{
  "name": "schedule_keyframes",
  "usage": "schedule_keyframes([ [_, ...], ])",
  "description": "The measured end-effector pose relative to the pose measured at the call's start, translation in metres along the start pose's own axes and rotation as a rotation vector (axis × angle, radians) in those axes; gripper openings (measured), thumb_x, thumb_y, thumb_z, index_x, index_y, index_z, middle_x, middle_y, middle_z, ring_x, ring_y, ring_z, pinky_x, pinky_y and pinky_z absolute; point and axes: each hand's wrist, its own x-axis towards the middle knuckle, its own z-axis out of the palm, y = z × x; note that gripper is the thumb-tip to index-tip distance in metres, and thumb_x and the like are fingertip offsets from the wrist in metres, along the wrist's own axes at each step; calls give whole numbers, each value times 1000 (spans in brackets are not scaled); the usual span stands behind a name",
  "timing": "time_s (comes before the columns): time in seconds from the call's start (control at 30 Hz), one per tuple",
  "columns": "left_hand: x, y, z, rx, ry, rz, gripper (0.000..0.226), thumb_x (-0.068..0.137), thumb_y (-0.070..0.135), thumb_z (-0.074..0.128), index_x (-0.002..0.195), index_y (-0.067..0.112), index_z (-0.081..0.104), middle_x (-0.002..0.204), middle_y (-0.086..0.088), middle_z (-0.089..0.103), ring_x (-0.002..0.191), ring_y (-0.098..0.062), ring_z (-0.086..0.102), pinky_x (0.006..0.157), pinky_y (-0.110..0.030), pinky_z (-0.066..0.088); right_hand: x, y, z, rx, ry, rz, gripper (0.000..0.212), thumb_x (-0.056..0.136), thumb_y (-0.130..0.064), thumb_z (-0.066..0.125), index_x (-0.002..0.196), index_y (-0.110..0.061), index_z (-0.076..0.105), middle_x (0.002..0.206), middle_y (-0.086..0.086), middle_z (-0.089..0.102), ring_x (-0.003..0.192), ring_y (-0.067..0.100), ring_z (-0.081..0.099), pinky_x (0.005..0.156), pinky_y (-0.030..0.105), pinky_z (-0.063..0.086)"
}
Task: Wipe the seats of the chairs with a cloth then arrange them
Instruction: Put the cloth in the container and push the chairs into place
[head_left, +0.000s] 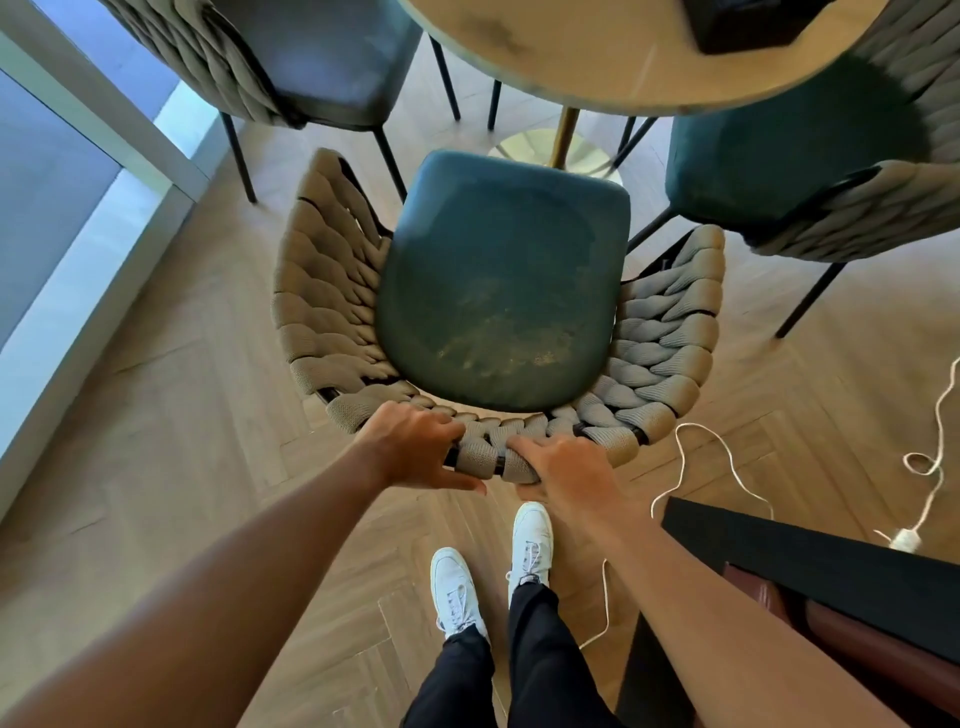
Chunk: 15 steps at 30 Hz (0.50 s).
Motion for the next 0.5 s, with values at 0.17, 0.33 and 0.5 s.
schedule_keyframes([
  [0.17,0,15,0,-1,0,9,86,70,98,27,105,29,64,93,10,70,69,-14,62,55,-23,39,-8,11,3,41,-24,-16,53,83,-46,74,130,-29,56,98,0,73,83,24,69,70,36,56],
  [0.33,1,23,-2,28,2,-16,82,68,99,32,92,27,62,90,9,70,70,-19,67,54,-25,30,-10,15,-2,54,-92,1,59,85,-50,71,136,-30,52,117,-2,69,101,23,65,81,37,52],
  [0.5,2,22,-5,-32,-92,-41,85,68,98,35,110,28,58,105,6,66,87,-20,65,63,-28,46,-2,7,-7,77,-180,85,65,84,-59,66,139,-30,47,128,-4,63,112,21,58,87,38,49],
])
